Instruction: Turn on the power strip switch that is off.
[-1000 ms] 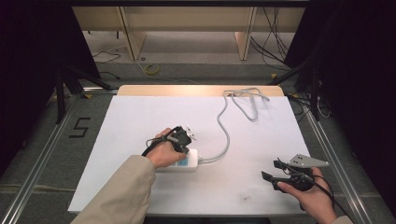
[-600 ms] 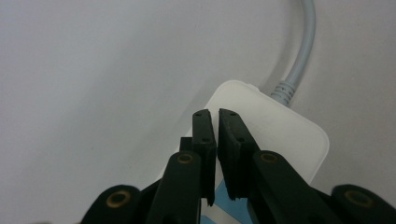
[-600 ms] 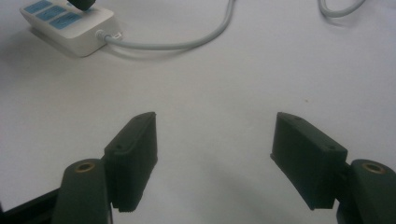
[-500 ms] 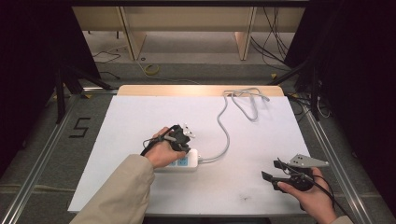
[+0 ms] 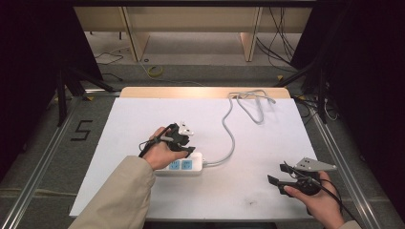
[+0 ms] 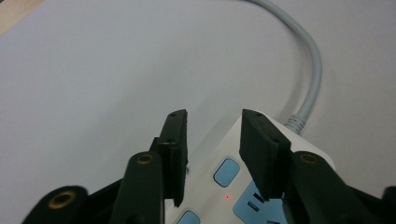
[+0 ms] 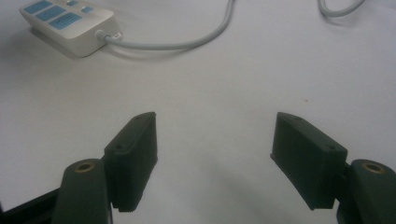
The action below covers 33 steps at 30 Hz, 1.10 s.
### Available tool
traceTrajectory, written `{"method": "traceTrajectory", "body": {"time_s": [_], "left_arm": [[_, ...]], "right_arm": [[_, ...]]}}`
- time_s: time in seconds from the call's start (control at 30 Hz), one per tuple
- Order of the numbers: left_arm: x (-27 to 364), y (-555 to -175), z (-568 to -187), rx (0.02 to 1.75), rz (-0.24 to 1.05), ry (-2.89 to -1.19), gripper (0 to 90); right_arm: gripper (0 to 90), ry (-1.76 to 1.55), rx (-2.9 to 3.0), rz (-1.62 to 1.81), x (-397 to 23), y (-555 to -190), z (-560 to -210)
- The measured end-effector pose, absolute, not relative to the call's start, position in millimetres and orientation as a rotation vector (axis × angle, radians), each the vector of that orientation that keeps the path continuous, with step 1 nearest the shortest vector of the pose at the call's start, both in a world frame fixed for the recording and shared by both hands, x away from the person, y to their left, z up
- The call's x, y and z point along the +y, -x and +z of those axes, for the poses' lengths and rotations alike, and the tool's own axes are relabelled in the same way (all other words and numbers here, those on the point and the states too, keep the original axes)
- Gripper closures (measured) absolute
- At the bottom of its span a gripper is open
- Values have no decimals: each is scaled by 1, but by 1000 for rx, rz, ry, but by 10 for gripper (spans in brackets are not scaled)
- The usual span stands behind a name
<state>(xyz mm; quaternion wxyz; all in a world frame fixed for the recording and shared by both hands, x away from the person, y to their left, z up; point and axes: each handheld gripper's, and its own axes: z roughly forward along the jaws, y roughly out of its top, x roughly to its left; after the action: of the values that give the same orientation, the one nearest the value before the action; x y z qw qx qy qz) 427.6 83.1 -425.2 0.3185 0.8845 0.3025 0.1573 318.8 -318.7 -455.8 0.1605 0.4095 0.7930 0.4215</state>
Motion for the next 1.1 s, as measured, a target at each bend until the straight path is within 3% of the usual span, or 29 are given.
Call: {"method": "traceTrajectory", "body": {"time_s": [0.23, 0.5, 1.1], "left_arm": [[92, -430, -423, 797, 441, -2251, 422], [102, -429, -423, 751, 483, -2299, 273], [129, -417, -417, 774, 449, -2196, 189]], "right_arm": [[313, -1170, 2264, 1202, -319, -319, -456], [313, -1170, 2264, 1203, -319, -319, -456], [308, -1170, 2263, 1208, -318, -320, -456]]}}
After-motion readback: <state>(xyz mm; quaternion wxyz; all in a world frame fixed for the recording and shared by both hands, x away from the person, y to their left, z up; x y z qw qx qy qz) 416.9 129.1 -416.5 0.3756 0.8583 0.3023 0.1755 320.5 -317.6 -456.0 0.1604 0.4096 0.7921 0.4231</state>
